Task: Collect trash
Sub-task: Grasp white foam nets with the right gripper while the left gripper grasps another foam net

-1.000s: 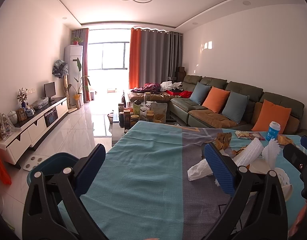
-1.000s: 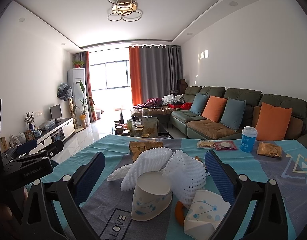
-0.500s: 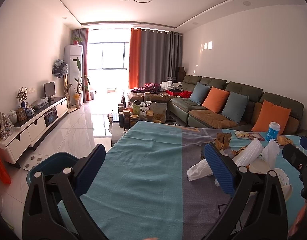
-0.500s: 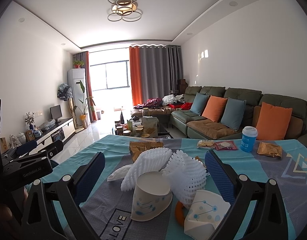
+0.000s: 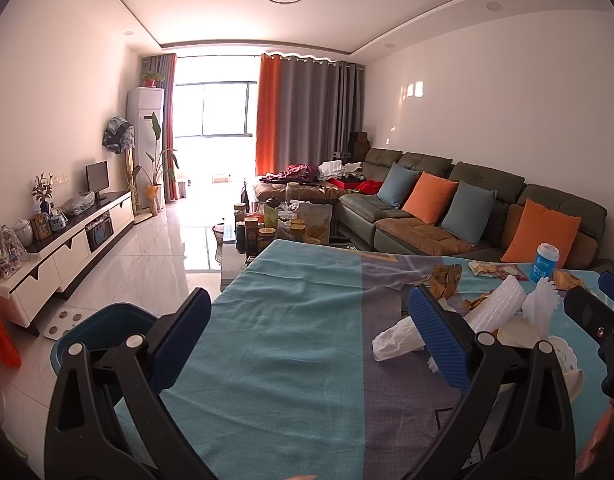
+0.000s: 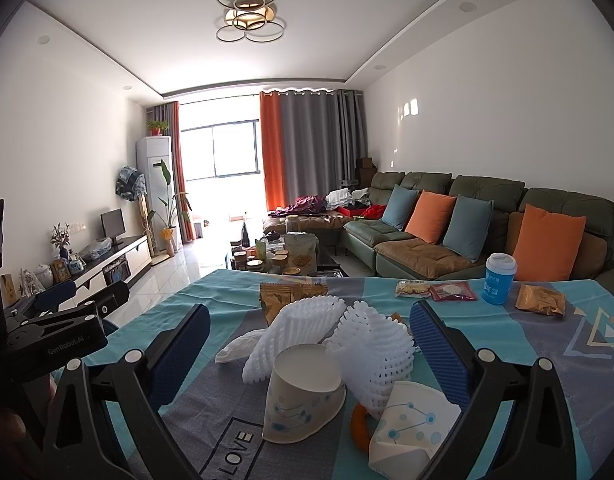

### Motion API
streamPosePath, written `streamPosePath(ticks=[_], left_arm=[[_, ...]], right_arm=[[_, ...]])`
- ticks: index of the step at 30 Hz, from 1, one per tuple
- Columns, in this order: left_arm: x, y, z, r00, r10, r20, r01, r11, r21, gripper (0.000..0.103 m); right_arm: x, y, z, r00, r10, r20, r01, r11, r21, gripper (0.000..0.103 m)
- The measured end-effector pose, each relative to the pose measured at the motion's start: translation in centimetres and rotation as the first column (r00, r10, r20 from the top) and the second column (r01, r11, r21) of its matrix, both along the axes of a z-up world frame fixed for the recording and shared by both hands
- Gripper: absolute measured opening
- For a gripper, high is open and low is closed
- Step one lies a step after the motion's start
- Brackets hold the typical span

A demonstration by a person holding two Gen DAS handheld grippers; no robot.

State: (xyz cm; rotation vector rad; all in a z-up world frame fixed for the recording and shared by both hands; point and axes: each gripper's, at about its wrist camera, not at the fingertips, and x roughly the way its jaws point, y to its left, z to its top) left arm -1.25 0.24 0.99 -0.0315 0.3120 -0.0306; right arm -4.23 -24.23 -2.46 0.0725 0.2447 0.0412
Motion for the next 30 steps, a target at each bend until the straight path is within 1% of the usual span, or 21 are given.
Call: streamPosePath(ticks=[8,13,16,19,21,23,24,25,26,27,28,29,30], left_arm=[[0.2,0.1,-0.3,1.0,-0.02,-0.01,0.02,1.0,-0.005,0.098],[0.8,-0.8,-0.8,0.995,-0.093,-0.046,0.093,0.996,-0.001,0.097],[1.3,-2.0,-1.3,0.983,-0.172,-0.066,0.173,0.985,0.007,0.097],[2.0,-3.9,-2.1,0.962,-0.255,-0.097,0.26,0.965,0.033,0.097],[2.6,-5.3,-2.7,0.941,-0.315,-0.121,0.323,0.945,0.053,0.096],[3.3,-6.7,-3.2,0.925,-0.352,-0.144,0.366,0.927,0.08,0.093],[3.7,-7.2,-3.5,0.912,-0.375,-0.163,0.392,0.916,0.083,0.087],[4.1,-7.8,-3.8,0.902,-0.393,-0.178,0.412,0.908,0.082,0.084],[4.5,-8.3,-4.1,0.889,-0.416,-0.194,0.437,0.896,0.079,0.082],[5.0,-8.8,-4.2,0.879,-0.43,-0.208,0.453,0.888,0.081,0.076],[5.4,-9.1,-4.4,0.874,-0.434,-0.218,0.46,0.884,0.083,0.073],[5.8,-9.4,-4.6,0.864,-0.45,-0.227,0.477,0.875,0.079,0.069],[6.1,-9.6,-4.8,0.85,-0.472,-0.235,0.5,0.863,0.072,0.067]], right_arm=[[0.1,0.2,-0.1,1.0,0.003,-0.007,-0.003,1.0,0.0,0.096],[0.4,-0.3,-0.5,0.999,0.005,-0.038,-0.005,1.0,0.007,0.096],[0.7,-1.3,-0.9,0.998,-0.001,-0.068,0.003,0.999,0.034,0.096],[1.3,-2.2,-1.2,0.994,-0.002,-0.109,0.01,0.997,0.073,0.096],[1.7,-2.6,-1.4,0.991,0.002,-0.137,0.009,0.997,0.075,0.095],[2.3,-2.8,-1.7,0.985,0.016,-0.174,-0.003,0.997,0.079,0.088],[2.6,-2.7,-1.8,0.981,0.029,-0.189,-0.014,0.996,0.083,0.082],[2.9,-2.7,-1.9,0.978,0.041,-0.202,-0.024,0.996,0.088,0.078],[3.2,-2.7,-2.0,0.976,0.049,-0.213,-0.03,0.995,0.094,0.077],[3.4,-2.7,-2.2,0.973,0.059,-0.222,-0.037,0.994,0.104,0.073],[3.7,-3.0,-2.3,0.972,0.067,-0.227,-0.042,0.993,0.114,0.068],[3.8,-3.1,-2.4,0.969,0.078,-0.236,-0.048,0.99,0.13,0.065],[4.1,-3.3,-2.5,0.965,0.091,-0.245,-0.056,0.988,0.145,0.059]])
